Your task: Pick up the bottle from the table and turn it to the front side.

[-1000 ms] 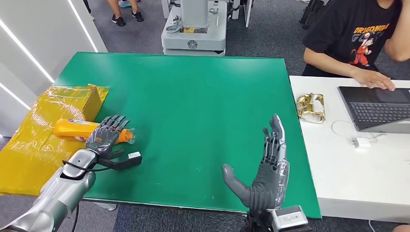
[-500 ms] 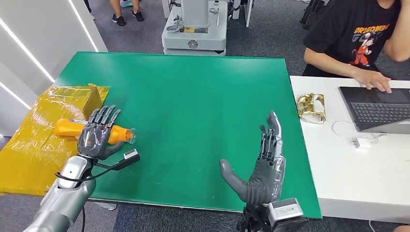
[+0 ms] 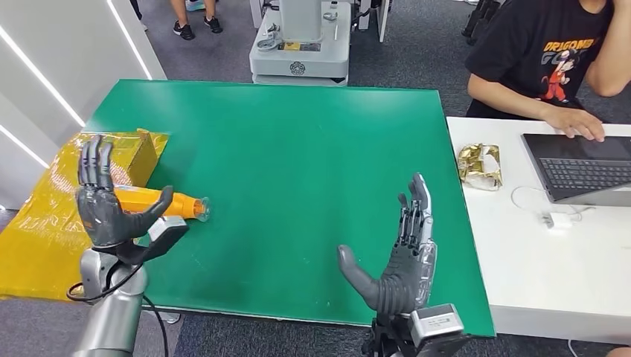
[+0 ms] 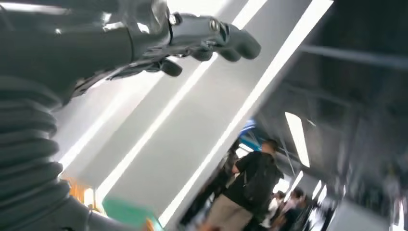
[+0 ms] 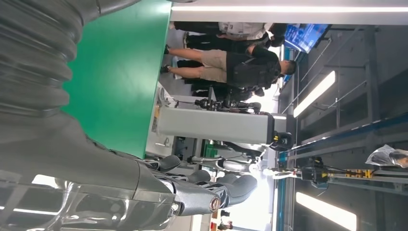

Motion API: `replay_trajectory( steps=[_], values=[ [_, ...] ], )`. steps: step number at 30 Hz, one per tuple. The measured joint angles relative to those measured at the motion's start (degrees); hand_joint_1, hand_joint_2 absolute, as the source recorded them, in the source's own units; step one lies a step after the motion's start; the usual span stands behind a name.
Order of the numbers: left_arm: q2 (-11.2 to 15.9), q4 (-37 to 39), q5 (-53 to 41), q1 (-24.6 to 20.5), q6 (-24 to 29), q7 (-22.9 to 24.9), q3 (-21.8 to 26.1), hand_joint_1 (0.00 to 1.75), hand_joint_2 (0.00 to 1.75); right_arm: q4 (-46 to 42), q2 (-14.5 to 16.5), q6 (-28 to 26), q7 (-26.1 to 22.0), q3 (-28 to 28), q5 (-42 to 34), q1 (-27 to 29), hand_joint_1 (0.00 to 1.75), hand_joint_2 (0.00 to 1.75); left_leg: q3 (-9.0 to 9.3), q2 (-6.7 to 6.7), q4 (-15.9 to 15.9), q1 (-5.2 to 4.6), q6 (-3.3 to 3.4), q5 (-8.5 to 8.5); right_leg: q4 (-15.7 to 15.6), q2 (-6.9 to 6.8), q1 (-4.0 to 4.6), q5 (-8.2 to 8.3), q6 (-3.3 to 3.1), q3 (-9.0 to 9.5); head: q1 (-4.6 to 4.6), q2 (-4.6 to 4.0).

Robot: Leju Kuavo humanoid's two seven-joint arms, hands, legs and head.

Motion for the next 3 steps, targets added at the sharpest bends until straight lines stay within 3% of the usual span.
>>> replay_trajectory(
  steps=[3],
  values=[
    [-1.57,-1.47,10.73,0.12,-0.02,-0.06,-4.49,0.0,1.75,0.16,-0.18,-0.6,-0.44,0.28,-0.1,-0.03,0.0,1.75,-0.02,-0.01,0.01,0.0,0.0,0.0,0.0,-0.01,0.0,0.01,0.01,0.01,0.01,0.0]
  ],
)
